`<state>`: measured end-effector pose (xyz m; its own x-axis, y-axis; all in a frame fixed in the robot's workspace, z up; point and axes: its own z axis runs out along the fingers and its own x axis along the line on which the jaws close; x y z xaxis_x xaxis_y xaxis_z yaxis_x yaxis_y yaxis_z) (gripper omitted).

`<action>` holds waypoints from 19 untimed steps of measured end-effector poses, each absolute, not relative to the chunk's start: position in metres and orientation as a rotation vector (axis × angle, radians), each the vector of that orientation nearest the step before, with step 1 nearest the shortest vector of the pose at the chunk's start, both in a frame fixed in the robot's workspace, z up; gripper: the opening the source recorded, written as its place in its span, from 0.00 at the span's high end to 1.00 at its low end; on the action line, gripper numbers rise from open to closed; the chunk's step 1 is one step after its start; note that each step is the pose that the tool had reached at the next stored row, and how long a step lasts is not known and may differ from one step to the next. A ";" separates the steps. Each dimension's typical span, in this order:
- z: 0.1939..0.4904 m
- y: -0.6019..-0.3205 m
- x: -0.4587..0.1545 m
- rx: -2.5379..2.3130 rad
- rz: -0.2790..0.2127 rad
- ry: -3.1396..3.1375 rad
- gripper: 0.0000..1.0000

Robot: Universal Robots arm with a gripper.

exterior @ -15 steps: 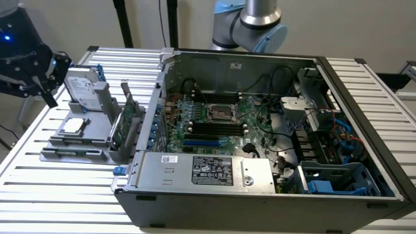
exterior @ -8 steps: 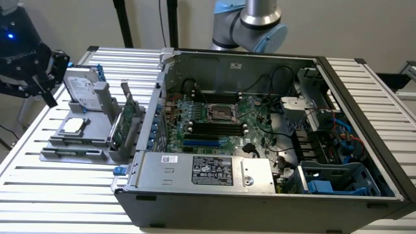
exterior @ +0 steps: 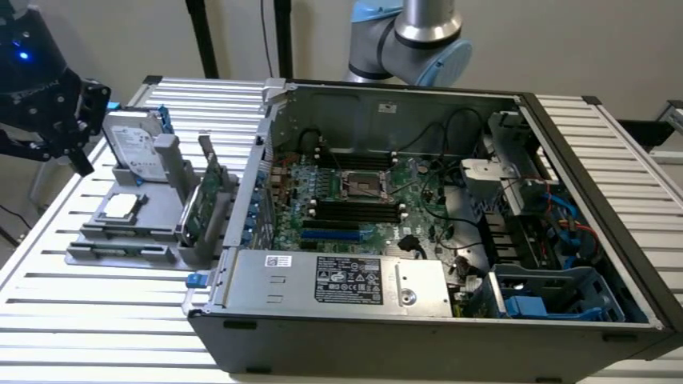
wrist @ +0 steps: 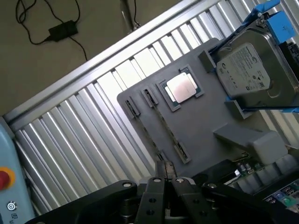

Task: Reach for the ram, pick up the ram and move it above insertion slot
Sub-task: 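Pick up the ram and move it above insertion slot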

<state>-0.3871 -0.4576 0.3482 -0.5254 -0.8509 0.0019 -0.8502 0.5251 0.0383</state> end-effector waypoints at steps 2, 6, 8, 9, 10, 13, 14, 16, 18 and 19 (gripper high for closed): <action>0.348 -0.458 -0.387 1.569 -0.050 -2.697 0.89; 0.348 -0.458 -0.387 1.666 -0.049 -2.637 0.89; 0.348 -0.458 -0.387 1.714 -0.048 -2.606 0.89; 0.348 -0.458 -0.387 1.737 -0.048 -2.590 0.89; 0.348 -0.458 -0.387 1.760 -0.048 -2.574 0.89; 0.348 -0.458 -0.387 1.828 -0.047 -2.525 0.89; 0.348 -0.458 -0.387 1.851 -0.046 -2.508 0.89; 0.348 -0.458 -0.387 1.897 -0.046 -2.472 0.89; 0.348 -0.458 -0.387 1.941 -0.045 -2.437 0.89; 0.348 -0.458 -0.387 1.963 -0.044 -2.420 0.89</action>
<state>-0.3871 -0.4576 0.3483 -0.2061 -0.9785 0.0019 -0.9778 0.2061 0.0383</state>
